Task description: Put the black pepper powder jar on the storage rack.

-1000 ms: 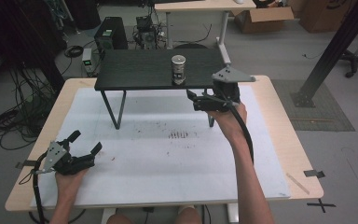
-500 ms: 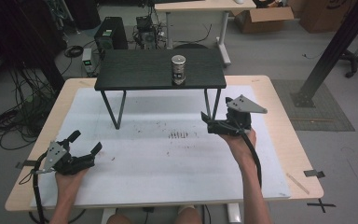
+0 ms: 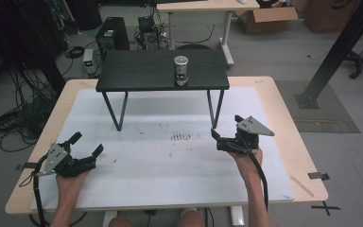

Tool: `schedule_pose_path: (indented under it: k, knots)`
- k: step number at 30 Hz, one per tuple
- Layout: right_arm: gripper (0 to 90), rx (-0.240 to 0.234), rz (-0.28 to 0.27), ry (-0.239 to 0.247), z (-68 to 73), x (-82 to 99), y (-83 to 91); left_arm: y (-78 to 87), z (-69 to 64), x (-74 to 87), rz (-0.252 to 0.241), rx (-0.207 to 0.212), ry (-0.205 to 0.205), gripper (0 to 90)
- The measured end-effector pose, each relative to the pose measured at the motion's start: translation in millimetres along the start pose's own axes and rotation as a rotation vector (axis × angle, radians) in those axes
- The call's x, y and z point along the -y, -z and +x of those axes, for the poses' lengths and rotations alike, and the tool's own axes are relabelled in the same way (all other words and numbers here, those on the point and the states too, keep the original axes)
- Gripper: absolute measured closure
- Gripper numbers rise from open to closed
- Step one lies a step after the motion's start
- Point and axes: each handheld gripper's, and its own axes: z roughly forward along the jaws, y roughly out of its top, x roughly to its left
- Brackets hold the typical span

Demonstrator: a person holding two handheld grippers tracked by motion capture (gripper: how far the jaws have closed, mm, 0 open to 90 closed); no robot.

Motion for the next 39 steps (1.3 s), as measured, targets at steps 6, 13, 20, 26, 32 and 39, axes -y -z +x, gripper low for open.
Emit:
schedule_pose_path:
  k: [6,13,20,26,32,39]
  knots:
    - [0.9,0.016,-0.013,-0.006,-2.5,16.2,2.1,0.0,0.1,0.0,0.000,0.000,-0.001,3.8]
    - [1.4,0.041,-0.024,-0.014,-5.1,35.0,5.9,0.0,0.1,0.0,0.000,-0.001,-0.002,3.8]
    - [1.3,0.056,-0.045,-0.029,-7.2,48.9,13.5,0.0,0.1,0.0,0.000,-0.001,-0.002,3.8]
    - [1.3,0.084,-0.069,-0.045,-9.6,58.5,19.6,0.0,0.0,0.0,0.000,-0.001,-0.002,3.8]
    - [1.4,0.113,-0.113,-0.042,-8.7,65.6,26.0,0.1,0.1,-0.1,0.000,-0.001,-0.005,3.8]
    - [1.4,0.132,-0.152,-0.046,-7.4,75.0,31.2,0.1,-0.1,0.0,0.000,-0.002,-0.004,3.8]
